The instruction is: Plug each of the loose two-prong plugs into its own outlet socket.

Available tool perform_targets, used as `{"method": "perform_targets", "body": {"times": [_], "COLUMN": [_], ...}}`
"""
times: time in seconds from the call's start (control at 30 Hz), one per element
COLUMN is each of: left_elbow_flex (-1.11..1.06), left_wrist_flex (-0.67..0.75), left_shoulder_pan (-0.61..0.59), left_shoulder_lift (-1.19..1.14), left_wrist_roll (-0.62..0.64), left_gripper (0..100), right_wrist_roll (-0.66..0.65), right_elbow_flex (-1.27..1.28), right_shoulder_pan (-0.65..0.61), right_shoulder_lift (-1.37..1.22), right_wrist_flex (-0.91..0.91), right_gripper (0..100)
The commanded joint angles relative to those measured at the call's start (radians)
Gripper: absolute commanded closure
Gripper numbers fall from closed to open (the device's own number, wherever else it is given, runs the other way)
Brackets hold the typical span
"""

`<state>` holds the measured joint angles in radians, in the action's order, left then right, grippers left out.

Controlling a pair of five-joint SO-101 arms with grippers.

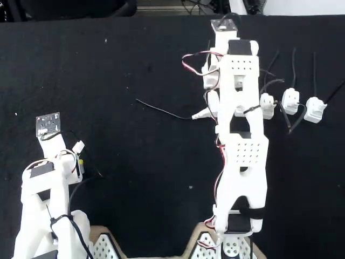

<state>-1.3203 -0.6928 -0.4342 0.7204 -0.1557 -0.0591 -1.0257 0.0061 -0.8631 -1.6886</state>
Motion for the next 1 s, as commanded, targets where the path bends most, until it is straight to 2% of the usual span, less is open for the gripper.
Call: {"method": "perform_targets", "body": {"times": [0.0,0.07,0.2,0.53,0.97], "left_elbow_flex": [-0.001,-0.001,-0.001,-0.001,-0.001], "left_wrist_flex": [0.011,0.011,0.011,0.011,0.011], "left_shoulder_pan": [0.012,0.012,0.012,0.012,0.013], "left_shoulder_lift": [0.014,0.014,0.014,0.014,0.014], "left_wrist_roll": [0.008,0.008,0.008,0.008,0.008], "left_gripper": [84,84,84,84,84], "right_wrist_roll": [-0.049,-0.092,-0.124,-0.250,-0.270], "right_elbow_flex": [-0.054,-0.038,-0.018,-0.019,-0.117], "right_shoulder_pan": [-0.040,-0.057,-0.046,0.078,0.098], "right_shoulder_lift": [0.004,-0.004,-0.036,-0.119,-0.120], "right_wrist_flex": [-0.037,-0.043,-0.035,-0.034,-0.052], "right_gripper": [93.5,98.7,98.6,98.7,98.4]}}
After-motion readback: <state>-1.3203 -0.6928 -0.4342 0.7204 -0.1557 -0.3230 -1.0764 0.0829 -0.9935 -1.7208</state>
